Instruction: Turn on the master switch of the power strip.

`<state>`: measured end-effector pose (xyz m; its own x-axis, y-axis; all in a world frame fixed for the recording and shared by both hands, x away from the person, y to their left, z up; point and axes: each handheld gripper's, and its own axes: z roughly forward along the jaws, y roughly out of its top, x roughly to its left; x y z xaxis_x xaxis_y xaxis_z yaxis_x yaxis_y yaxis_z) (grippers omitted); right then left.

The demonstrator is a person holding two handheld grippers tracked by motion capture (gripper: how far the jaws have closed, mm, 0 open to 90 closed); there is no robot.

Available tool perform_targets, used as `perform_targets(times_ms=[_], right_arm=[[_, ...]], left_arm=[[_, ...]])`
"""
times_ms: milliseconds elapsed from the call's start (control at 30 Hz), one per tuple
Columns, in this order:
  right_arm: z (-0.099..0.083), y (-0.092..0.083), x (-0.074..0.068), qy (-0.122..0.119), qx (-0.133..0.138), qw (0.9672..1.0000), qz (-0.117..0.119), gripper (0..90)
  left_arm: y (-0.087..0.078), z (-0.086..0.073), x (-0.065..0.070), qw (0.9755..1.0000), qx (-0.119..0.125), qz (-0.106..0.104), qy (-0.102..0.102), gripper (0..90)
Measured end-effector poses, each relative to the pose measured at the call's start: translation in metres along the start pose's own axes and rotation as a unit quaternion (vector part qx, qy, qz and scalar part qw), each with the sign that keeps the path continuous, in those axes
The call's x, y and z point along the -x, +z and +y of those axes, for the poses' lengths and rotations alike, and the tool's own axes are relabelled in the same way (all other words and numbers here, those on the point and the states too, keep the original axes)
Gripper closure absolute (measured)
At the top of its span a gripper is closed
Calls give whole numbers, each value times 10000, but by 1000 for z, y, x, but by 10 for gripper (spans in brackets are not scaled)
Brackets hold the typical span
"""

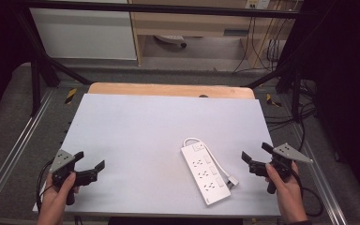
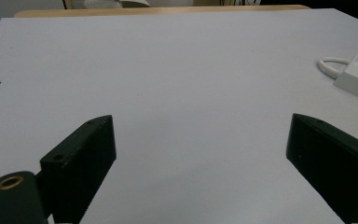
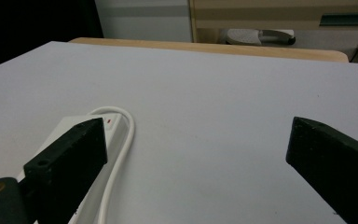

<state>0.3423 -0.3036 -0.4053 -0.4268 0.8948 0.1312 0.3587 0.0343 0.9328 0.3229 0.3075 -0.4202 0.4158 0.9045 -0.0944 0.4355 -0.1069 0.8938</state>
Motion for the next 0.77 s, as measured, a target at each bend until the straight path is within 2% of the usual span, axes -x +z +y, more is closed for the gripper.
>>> perform_targets(times_ms=[267, 367, 500, 633, 767], right_arm=[[-17, -2, 4, 37, -168, 9998, -34, 55], [-22, 1, 5, 11, -357, 9993, -128, 55], [-30, 11, 4, -140, -800, 9963, -263, 50], [-34, 21, 5, -238, -1074, 9931, -403, 52], [-39, 34, 10, -213, -1306, 9899, -500, 46]], left_arm=[[0, 0, 0, 10000, -1, -2, -4, 82], [0, 0, 0, 10000, -16, -12, -13, 82], [0, 0, 1, 10000, -4, -12, 7, 82], [0, 0, 1, 10000, -11, -22, 4, 82], [1, 0, 1, 10000, -19, -36, 15, 82]])
